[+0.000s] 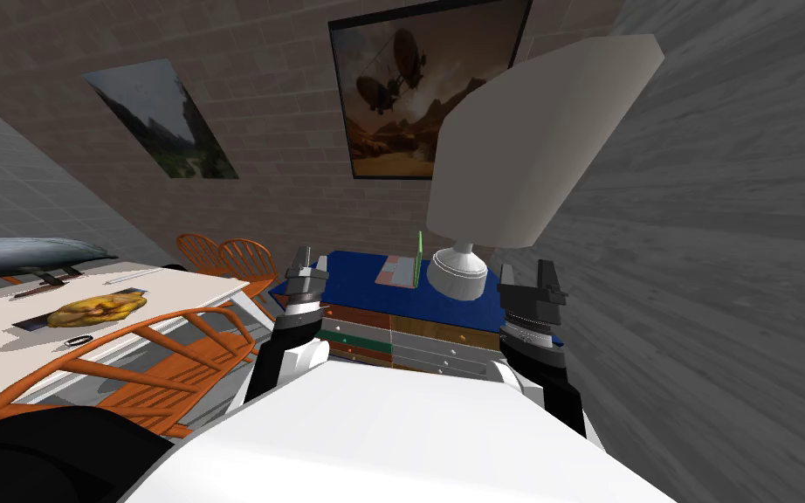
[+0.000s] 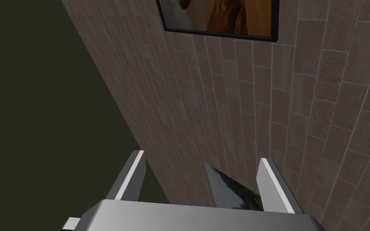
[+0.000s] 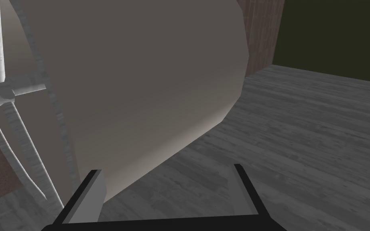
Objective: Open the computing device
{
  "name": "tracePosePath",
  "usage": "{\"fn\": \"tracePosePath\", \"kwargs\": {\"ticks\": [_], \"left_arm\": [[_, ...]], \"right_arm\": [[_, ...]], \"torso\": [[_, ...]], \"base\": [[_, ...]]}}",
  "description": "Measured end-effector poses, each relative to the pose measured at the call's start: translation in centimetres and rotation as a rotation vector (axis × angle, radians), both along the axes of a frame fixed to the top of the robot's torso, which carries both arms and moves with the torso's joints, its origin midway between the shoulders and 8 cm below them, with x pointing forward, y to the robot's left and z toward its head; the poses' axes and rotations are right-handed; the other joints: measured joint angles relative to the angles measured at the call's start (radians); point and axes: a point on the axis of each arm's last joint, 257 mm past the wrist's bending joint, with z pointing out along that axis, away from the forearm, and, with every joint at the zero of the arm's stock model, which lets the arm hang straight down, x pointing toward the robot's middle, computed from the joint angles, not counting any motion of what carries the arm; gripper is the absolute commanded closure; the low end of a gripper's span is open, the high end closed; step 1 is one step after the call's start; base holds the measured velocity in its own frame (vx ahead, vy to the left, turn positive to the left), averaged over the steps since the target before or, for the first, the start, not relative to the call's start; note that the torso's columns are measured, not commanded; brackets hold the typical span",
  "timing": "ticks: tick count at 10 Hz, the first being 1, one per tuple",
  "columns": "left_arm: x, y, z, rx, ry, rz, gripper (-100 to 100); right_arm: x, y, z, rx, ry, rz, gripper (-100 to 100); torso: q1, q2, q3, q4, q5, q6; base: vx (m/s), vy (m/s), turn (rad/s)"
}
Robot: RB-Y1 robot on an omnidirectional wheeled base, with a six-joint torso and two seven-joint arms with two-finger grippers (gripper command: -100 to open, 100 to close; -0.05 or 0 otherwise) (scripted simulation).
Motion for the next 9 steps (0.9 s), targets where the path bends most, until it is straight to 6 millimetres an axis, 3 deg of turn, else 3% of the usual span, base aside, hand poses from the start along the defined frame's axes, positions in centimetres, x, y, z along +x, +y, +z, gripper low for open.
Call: {"fn": "tracePosePath", "kwargs": {"ticks": [2,9], "left_arm": [[0.00,0.00,0.00,0.000,0.000,0.000,0],[-0.01,0.00,0.02,0.000,0.000,0.000,0]], "right_arm": [[0.00,0.00,0.00,0.000,0.000,0.000,0],[-0.01,0.00,0.01,0.000,0.000,0.000,0]], "torso": [[0.000,0.104,-0.209,0.105,0.000,0.000],[0.000,0.618,-1.234,0.617,0.000,0.000]], "base": [[0.000,0.000,0.000],[0.000,0.000,0.000]]}}
